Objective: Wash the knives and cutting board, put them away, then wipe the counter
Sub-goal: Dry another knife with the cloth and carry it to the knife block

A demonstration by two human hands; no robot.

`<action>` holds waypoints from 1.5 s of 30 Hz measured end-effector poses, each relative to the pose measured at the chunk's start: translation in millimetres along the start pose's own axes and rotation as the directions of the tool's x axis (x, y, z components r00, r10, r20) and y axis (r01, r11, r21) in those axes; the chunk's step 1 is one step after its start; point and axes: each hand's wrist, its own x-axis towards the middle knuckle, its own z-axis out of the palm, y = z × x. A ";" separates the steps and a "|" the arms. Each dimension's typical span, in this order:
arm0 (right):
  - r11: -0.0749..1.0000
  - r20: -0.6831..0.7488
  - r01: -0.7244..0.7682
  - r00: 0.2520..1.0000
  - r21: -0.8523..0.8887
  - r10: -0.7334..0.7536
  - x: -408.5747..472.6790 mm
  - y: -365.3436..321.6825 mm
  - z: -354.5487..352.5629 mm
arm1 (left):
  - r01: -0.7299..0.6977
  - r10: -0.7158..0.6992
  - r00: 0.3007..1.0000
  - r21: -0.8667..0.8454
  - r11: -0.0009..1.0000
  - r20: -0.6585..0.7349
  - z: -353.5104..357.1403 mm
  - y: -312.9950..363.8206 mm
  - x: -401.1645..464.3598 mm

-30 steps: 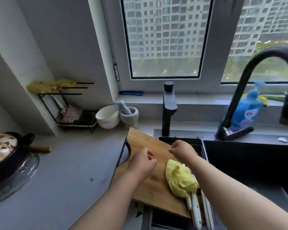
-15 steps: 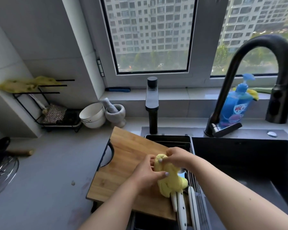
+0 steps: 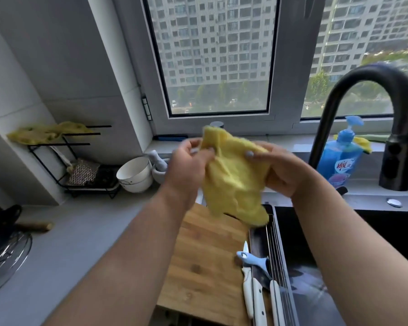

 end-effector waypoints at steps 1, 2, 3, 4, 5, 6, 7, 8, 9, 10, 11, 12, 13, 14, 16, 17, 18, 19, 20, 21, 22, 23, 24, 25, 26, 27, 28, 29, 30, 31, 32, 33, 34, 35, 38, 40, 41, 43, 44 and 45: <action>0.999 -0.069 0.049 0.996 0.017 -0.048 11.7 -12.8 4.2 | 0.001 -0.002 0.999 -0.018 1.000 -0.047 -0.2 11.8 13.9; 0.996 -0.126 0.089 0.988 0.021 -0.085 24.2 -22.5 7.7 | 0.017 -0.020 0.997 -0.043 0.999 -0.079 -0.4 21.2 28.0; 0.994 -0.163 0.108 0.981 -0.011 -0.108 34.3 -30.1 12.1 | 0.044 -0.051 0.994 -0.073 0.996 -0.094 -1.4 27.1 40.9; 0.993 -0.210 0.096 0.972 -0.072 -0.109 44.3 -32.7 14.0 | 0.082 -0.090 0.992 -0.079 0.993 -0.094 -3.1 27.5 51.6; 0.988 -0.266 0.056 0.959 -0.147 -0.094 52.8 -31.6 14.4 | 0.132 -0.134 0.988 -0.036 0.991 -0.080 -4.3 23.7 59.0; 0.973 -0.329 -0.011 0.942 -0.230 -0.067 59.8 -26.5 12.6 | 0.183 -0.180 0.982 0.055 0.982 -0.055 -5.7 15.3 62.7; 0.952 -0.384 -0.088 0.923 -0.294 -0.033 64.3 -18.8 9.9 | 0.223 -0.222 0.975 0.150 0.963 -0.021 -6.2 5.6 61.1; 0.931 -0.417 -0.152 0.909 -0.331 0.000 66.3 -10.0 7.0 | 0.245 -0.253 0.967 0.218 0.945 0.008 -7.0 -5.5 58.8; 0.920 -0.430 -0.190 0.902 -0.342 0.027 65.3 -2.9 5.5 | 0.253 -0.265 0.964 0.233 0.939 0.021 -7.9 -14.4 56.3; 0.923 -0.425 -0.199 0.904 -0.330 0.042 63.5 3.8 3.5 | 0.248 -0.257 0.966 0.201 0.947 0.017 -9.1 -22.0 54.3; 0.933 -0.420 -0.190 0.906 -0.306 0.047 59.4 9.4 1.4 | 0.238 -0.238 0.971 0.131 0.962 -0.013 -10.3 -26.6 50.7; 0.943 -0.430 -0.187 0.901 -0.276 0.053 55.3 15.2 -1.5 | 0.224 -0.219 0.972 0.052 0.973 -0.086 -12.2 -32.4 46.7; 0.945 -0.461 -0.204 0.885 -0.257 0.065 49.4 21.0 -4.3 | 0.215 -0.212 0.959 -0.004 0.976 -0.187 -13.8 -39.9 42.1; 0.939 -0.508 -0.242 0.857 -0.245 0.089 45.4 28.7 -9.7 | 0.221 -0.220 0.932 -0.028 0.975 -0.288 -15.7 -51.3 36.1; 0.887 -0.589 -0.396 0.785 -0.236 0.194 33.8 50.6 -20.8 | 0.338 -0.320 0.867 -0.021 0.941 -0.381 -14.3 -83.5 15.2; 0.840 -0.605 -0.495 0.745 -0.221 0.280 25.9 64.1 -25.4 | 0.442 -0.415 0.836 -0.007 0.897 -0.360 -9.6 -102.3 0.0; 0.781 -0.605 -0.590 0.703 -0.203 0.374 17.1 80.2 -29.7 | 0.549 -0.520 0.800 0.018 0.835 -0.301 -3.1 -121.2 -16.5; 0.717 -0.593 -0.672 0.658 -0.184 0.464 6.5 94.4 -31.4 | 0.644 -0.620 0.753 0.054 0.763 -0.222 4.2 -141.6 -33.6; 0.659 -0.576 -0.733 0.616 -0.170 0.537 -3.0 108.7 -32.7 | 0.708 -0.692 0.706 0.116 0.697 -0.149 10.7 -159.9 -49.4; 0.605 -0.561 -0.781 0.574 -0.157 0.596 -12.9 120.0 -31.9 | 0.722 -0.723 0.684 0.233 0.651 -0.099 16.5 -176.2 -63.7; 0.560 -0.549 -0.816 0.535 -0.141 0.642 -21.1 130.4 -30.9 | 0.680 -0.720 0.691 0.392 0.620 -0.058 21.0 -192.3 -75.1; 0.524 -0.537 -0.842 0.501 -0.124 0.678 -28.7 138.6 -28.5 | 0.587 -0.704 0.710 0.566 0.578 -0.018 25.6 -203.5 -87.1; 0.493 -0.527 -0.864 0.469 -0.106 0.709 -34.6 145.7 -25.2 | 0.475 -0.681 0.732 0.708 0.522 0.011 28.7 -212.0 -97.6; 0.463 -0.512 -0.883 0.435 -0.081 0.740 -40.7 150.7 -20.2 | 0.370 -0.660 0.750 0.806 0.461 0.033 30.9 -218.5 -105.8; 0.437 -0.491 -0.897 0.408 -0.062 0.769 -46.3 155.3 -14.9 | 0.301 -0.644 0.763 0.859 0.414 0.043 32.5 -219.9 -112.4; 0.416 -0.465 -0.907 0.395 -0.062 0.792 -51.7 159.1 -8.9 | 0.271 -0.643 0.765 0.885 0.378 0.040 33.9 -220.0 -117.0; 0.409 -0.436 -0.910 0.395 -0.064 0.809 -57.2 162.1 -3.2 | 0.272 -0.643 0.765 0.894 0.357 0.024 35.2 -217.9 -118.9; 0.422 -0.414 -0.905 0.405 -0.054 0.815 -61.9 165.5 2.4 | 0.281 -0.648 0.762 0.896 0.344 0.010 36.0 -215.3 -118.5; 0.445 -0.405 -0.895 0.419 -0.034 0.813 -66.5 168.8 6.8 | 0.287 -0.661 0.750 0.897 0.336 0.008 36.3 -212.3 -117.6; 0.468 -0.404 -0.884 0.432 -0.012 0.806 -70.6 173.2 9.7 | 0.291 -0.675 0.737 0.897 0.333 0.012 36.1 -208.8 -116.3; 0.490 -0.409 -0.872 0.450 -0.009 0.794 -73.6 177.3 11.8 | 0.305 -0.697 0.717 0.893 0.331 0.013 36.1 -205.6 -115.5; 0.507 -0.425 -0.861 0.469 -0.027 0.774 -75.8 181.7 12.7 | 0.323 -0.721 0.693 0.884 0.337 0.022 36.1 -203.7 -115.3; 0.508 -0.443 -0.860 0.473 -0.045 0.762 -77.0 185.4 12.7 | 0.347 -0.743 0.668 0.868 0.356 0.038 36.2 -201.5 -116.1; 0.497 -0.456 -0.867 0.457 -0.038 0.763 -79.7 187.2 12.9 | 0.379 -0.765 0.643 0.848 0.369 0.046 36.0 -200.9 -117.6; 0.499 -0.446 -0.867 0.444 0.008 0.778 -81.7 197.3 9.7 | 0.483 -0.799 0.601 0.790 0.378 0.014 36.2 -194.8 -123.8; 0.523 -0.436 -0.851 0.453 0.047 0.777 -83.2 192.4 14.4 | 0.547 -0.797 0.604 0.733 0.404 -0.012 34.3 -192.5 -126.3; 0.534 -0.426 -0.843 0.459 0.070 0.780 -82.9 190.8 16.2 | 0.558 -0.785 0.619 0.721 0.412 -0.030 32.5 -190.8 -127.2; 0.537 -0.407 -0.837 0.455 0.109 0.792 -82.9 188.9 18.4 | 0.521 -0.740 0.669 0.753 0.401 -0.068 27.7 -192.2 -128.3; 0.537 -0.389 -0.832 0.452 0.142 0.803 -82.9 187.4 20.3 | 0.497 -0.713 0.694 0.782 0.376 -0.099 24.4 -192.4 -129.0; 0.543 -0.374 -0.821 0.453 0.179 0.809 -82.6 186.9 21.0 | 0.486 -0.686 0.714 0.802 0.347 -0.136 21.1 -191.5 -129.9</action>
